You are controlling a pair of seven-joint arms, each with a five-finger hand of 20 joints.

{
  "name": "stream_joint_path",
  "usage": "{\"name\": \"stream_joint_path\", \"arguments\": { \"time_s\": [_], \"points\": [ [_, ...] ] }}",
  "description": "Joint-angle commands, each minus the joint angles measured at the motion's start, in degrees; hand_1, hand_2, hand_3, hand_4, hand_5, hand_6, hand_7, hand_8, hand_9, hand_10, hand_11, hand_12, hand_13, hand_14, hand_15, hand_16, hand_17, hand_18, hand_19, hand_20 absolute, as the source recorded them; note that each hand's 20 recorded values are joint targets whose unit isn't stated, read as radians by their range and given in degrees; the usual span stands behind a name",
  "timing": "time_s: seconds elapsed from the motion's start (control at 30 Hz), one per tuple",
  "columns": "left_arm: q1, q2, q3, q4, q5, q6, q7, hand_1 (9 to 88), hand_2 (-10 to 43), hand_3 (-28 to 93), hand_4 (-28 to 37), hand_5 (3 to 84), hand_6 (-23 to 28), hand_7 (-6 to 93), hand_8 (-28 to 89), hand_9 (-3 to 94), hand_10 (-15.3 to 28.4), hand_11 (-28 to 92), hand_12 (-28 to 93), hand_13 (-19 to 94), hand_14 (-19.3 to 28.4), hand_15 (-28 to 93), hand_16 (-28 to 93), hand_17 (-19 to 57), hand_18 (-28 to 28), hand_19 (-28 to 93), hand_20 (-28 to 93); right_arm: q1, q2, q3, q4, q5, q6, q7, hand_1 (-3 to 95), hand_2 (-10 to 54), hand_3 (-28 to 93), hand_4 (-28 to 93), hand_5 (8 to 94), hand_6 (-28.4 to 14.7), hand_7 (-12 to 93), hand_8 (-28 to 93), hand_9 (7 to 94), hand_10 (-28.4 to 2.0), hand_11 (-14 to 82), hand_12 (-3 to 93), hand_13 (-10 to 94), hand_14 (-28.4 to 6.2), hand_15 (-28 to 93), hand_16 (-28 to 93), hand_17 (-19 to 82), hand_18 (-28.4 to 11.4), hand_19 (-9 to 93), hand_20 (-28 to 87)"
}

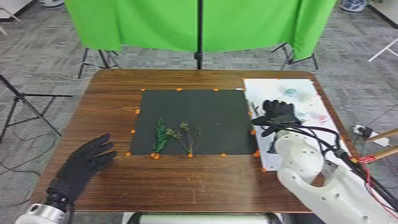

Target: Arrange flowers

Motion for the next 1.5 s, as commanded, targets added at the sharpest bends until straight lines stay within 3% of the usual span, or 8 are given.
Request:
{"name": "stream_joint_path", "arguments": {
  "time_s": [0.03, 0.63, 1.03, 1.13, 1.23, 1.33, 1.5],
  "points": [
    [1.07, -0.34, 0.23, 0.71, 0.34, -0.73, -0.28, 24.6, -0.3, 71, -28.3, 29.1, 3.6, 20.2, -11, 26.7, 11.8, 21, 15, 22, 15.4, 37, -4, -8.9, 22.1, 53, 0, 0.50, -0.49, -0.75, 0.96, -1.68, 0.32, 0.06, 21.1, -9.5, 84, -28, 40.6, -10.0, 25, -14, 42.7, -15.0, 30.4, 19.0, 50, -9.4, 55, 15, 24, -19.6, 80, 33],
    [1.58, -0.35, 0.22, 0.69, 0.44, -0.73, 0.69, 24.7, -0.2, 70, -28.3, 29.1, 3.6, 20.1, -11, 26.7, 11.8, 21, 15, 22, 15.4, 37, -4, -9.0, 22.1, 53, 0, 4.88, -0.67, -5.09, 5.96, -2.21, 0.23, 2.10, 21.7, -9.5, 84, -28, 39.3, -7.6, 30, -16, 42.3, -14.6, 31.4, 19.5, 47, -9.9, 56, 15, 21, -20.5, 79, 35],
    [1.87, -0.38, 0.29, 0.74, 0.52, -0.76, 1.24, 24.7, -0.3, 71, -28.3, 29.1, 3.7, 20.0, -11, 26.7, 11.8, 21, 15, 22, 15.4, 37, -3, -8.9, 22.1, 53, 0, 7.60, -1.37, -4.47, 7.59, 5.23, -8.89, 1.78, 23.3, -9.5, 84, -28, 43.4, -6.0, 30, -17, 48.2, -14.0, 32.4, 19.4, 54, -8.7, 56, 15, 22, -20.6, 79, 36],
    [1.79, -0.31, 0.36, 0.74, 0.48, -0.64, 1.17, 24.7, -0.3, 71, -28.3, 29.1, 3.7, 20.0, -11, 26.7, 11.8, 21, 15, 22, 15.4, 37, -4, -9.0, 22.1, 53, 0, 7.53, -1.88, -3.69, 7.78, 7.33, -10.46, 0.99, 27.5, -9.5, 84, -28, 45.4, -4.5, 32, -18, 52.8, -12.9, 34.0, 19.9, 59, -6.9, 56, 17, 24, -20.9, 79, 36],
    [1.90, -0.36, 0.29, 0.68, 0.45, -0.59, 1.07, 24.6, -0.2, 70, -28.3, 29.1, 3.7, 20.0, -11, 26.7, 11.8, 21, 15, 22, 15.4, 37, -4, -8.9, 22.1, 53, 0, 6.71, -2.12, -2.80, 7.75, 7.90, -10.75, -0.36, 36.6, -9.5, 84, -28, 49.9, -1.7, 41, -21, 58.2, -10.2, 41.1, 25.8, 65, -3.1, 55, 26, 27, -19.9, 81, 36],
    [2.03, -0.45, 0.25, 0.67, 0.44, -0.58, 1.01, 24.6, -0.3, 71, -28.3, 29.2, 3.6, 20.1, -11, 26.7, 11.8, 21, 15, 22, 15.4, 37, -4, -8.9, 22.1, 53, 0, 6.10, -2.65, -1.85, 7.64, 10.02, -13.01, -0.87, 48.3, -9.5, 76, -28, 54.4, -0.8, 53, -7, 66.9, -5.2, 35.5, 43.6, 72, 1.8, 51, 38, 31, -19.0, 82, 37],
    [1.78, -0.55, 0.36, 0.80, 0.50, -0.46, 0.90, 24.6, -0.3, 71, -28.3, 29.1, 3.6, 20.2, -11, 26.7, 11.8, 21, 15, 22, 15.4, 37, -4, -8.9, 22.1, 53, 0, 4.60, -3.02, -1.46, 7.20, 10.60, -16.16, -2.19, 52.8, -9.5, 74, -28, 59.7, -0.3, 59, -4, 74.4, -3.9, 37.2, 50.1, 76, 1.3, 55, 41, 36, -17.7, 84, 39]
  ]
}}
